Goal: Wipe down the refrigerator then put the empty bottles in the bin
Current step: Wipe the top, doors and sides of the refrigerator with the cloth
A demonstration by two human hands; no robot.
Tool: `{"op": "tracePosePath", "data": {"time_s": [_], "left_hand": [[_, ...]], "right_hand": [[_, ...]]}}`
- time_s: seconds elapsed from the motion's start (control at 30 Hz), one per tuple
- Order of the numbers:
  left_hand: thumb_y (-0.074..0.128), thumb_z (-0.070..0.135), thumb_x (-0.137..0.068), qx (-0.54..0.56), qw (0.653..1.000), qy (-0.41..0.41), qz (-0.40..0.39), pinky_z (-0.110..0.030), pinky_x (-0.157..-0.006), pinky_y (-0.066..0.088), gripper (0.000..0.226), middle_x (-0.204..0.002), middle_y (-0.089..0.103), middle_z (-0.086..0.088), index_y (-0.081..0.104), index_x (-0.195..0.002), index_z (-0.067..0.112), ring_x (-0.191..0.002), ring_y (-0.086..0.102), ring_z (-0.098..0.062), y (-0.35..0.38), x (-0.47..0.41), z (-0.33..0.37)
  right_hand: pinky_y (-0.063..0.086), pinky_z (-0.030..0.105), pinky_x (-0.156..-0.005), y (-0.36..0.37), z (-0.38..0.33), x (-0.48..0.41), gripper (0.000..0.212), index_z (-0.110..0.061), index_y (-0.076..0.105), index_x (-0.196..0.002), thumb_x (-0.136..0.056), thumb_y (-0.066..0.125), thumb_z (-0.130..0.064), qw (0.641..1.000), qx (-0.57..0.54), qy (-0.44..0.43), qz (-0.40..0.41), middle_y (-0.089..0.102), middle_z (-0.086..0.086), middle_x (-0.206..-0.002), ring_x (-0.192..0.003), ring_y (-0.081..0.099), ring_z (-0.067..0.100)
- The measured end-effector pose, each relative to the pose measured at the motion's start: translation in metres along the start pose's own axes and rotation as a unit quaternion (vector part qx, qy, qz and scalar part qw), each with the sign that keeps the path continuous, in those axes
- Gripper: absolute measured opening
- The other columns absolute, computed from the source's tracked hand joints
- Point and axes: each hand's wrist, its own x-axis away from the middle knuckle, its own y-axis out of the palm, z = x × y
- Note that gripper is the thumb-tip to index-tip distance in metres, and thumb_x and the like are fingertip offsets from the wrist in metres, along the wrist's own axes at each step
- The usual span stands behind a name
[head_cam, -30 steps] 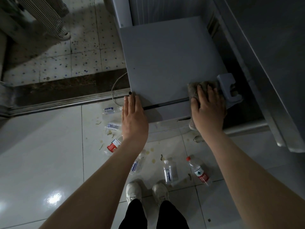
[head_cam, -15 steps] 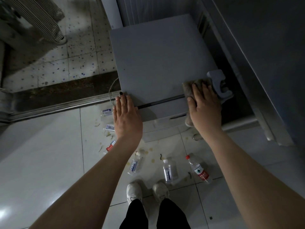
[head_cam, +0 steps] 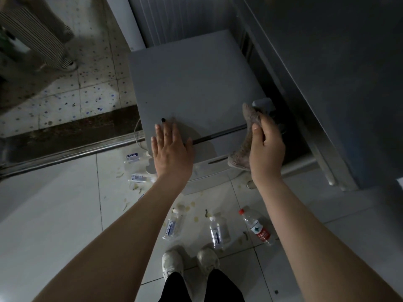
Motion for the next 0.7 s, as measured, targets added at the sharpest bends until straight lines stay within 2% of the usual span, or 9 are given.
{"op": "tracePosePath", "data": {"time_s": [0.07,0.17,0.23,0.3,0.37,0.5,0.6,0.7], "left_hand": [[0.024,0.04,-0.099,0.001,0.999,0.037,-0.004,-0.033,-0.113,-0.01,0.06,-0.157,-0.006,-0.006,0.005,-0.149,0.013,-0.144,-0.012,-0.021,0.002,-0.008,0.014],[0.025,0.04,-0.099,-0.001,0.996,0.09,-0.015,-0.033,-0.114,-0.009,0.059,-0.157,-0.006,-0.005,0.005,-0.149,0.015,-0.144,-0.013,-0.021,0.005,-0.02,0.032],[0.026,0.041,-0.099,0.002,0.994,0.11,-0.022,-0.034,-0.115,-0.008,0.06,-0.158,-0.004,-0.006,0.006,-0.149,0.014,-0.144,-0.011,-0.021,0.01,-0.026,0.038],[0.028,0.043,-0.098,0.002,0.994,0.113,-0.008,-0.034,-0.116,-0.007,0.063,-0.158,0.001,-0.005,0.007,-0.148,0.013,-0.145,-0.008,-0.019,0.016,-0.027,0.039],[0.03,0.044,-0.097,-0.003,0.993,0.117,0.02,-0.034,-0.117,-0.006,0.063,-0.157,0.006,-0.006,0.012,-0.148,0.011,-0.145,-0.004,-0.019,0.021,-0.026,0.039],[0.03,0.047,-0.096,-0.01,0.991,0.125,0.056,-0.033,-0.116,-0.004,0.063,-0.156,0.013,-0.008,0.02,-0.146,0.01,-0.145,0.001,-0.02,0.025,-0.026,0.038],[0.03,0.047,-0.096,-0.008,0.99,0.126,0.06,-0.033,-0.116,-0.003,0.063,-0.156,0.015,-0.009,0.022,-0.146,0.009,-0.145,0.002,-0.02,0.026,-0.025,0.039],[0.031,0.047,-0.095,-0.003,0.99,0.127,0.066,-0.033,-0.115,-0.003,0.063,-0.155,0.017,-0.011,0.024,-0.145,0.008,-0.145,0.003,-0.021,0.027,-0.025,0.039]], "right_hand": [[0.035,0.034,-0.108,-0.006,0.0,-0.008,0.035,-0.01,0.053,-0.131,-0.097,0.043,-0.016,0.998,0.04,-0.036,0.03,0.051,0.007,-0.137,-0.127,0.044,0.021],[0.035,0.036,-0.105,-0.008,0.005,-0.024,0.036,-0.011,0.053,-0.13,-0.097,0.041,-0.019,0.979,0.16,-0.115,0.057,0.049,0.008,-0.139,-0.127,0.041,0.027],[0.035,0.046,-0.106,-0.004,0.015,-0.034,0.037,-0.013,0.053,-0.13,-0.097,0.04,-0.021,0.959,0.245,-0.134,0.038,0.047,0.009,-0.141,-0.132,0.037,0.031],[0.034,0.056,-0.105,0.002,0.027,-0.037,0.037,-0.015,0.051,-0.132,-0.097,0.041,-0.022,0.942,0.31,-0.127,-0.024,0.043,0.01,-0.144,-0.136,0.031,0.033],[0.028,0.055,-0.108,0.007,0.039,-0.039,0.038,-0.015,0.047,-0.136,-0.099,0.04,-0.025,0.927,0.345,-0.125,-0.075,0.038,0.012,-0.147,-0.138,0.028,0.033],[0.017,0.046,-0.113,0.006,0.038,-0.048,0.042,-0.018,0.04,-0.141,-0.101,0.034,-0.03,0.916,0.367,-0.122,-0.11,0.03,0.011,-0.152,-0.141,0.02,0.03],[0.021,0.046,-0.113,0.011,0.036,-0.057,0.043,-0.018,0.038,-0.142,-0.101,0.033,-0.031,0.899,0.398,-0.13,-0.127,0.03,0.012,-0.151,-0.141,0.02,0.03],[0.031,0.049,-0.107,0.019,0.034,-0.065,0.042,-0.013,0.047,-0.136,-0.099,0.035,-0.029,0.895,0.406,-0.15,-0.107,0.041,0.018,-0.143,-0.135,0.032,0.037]]}}
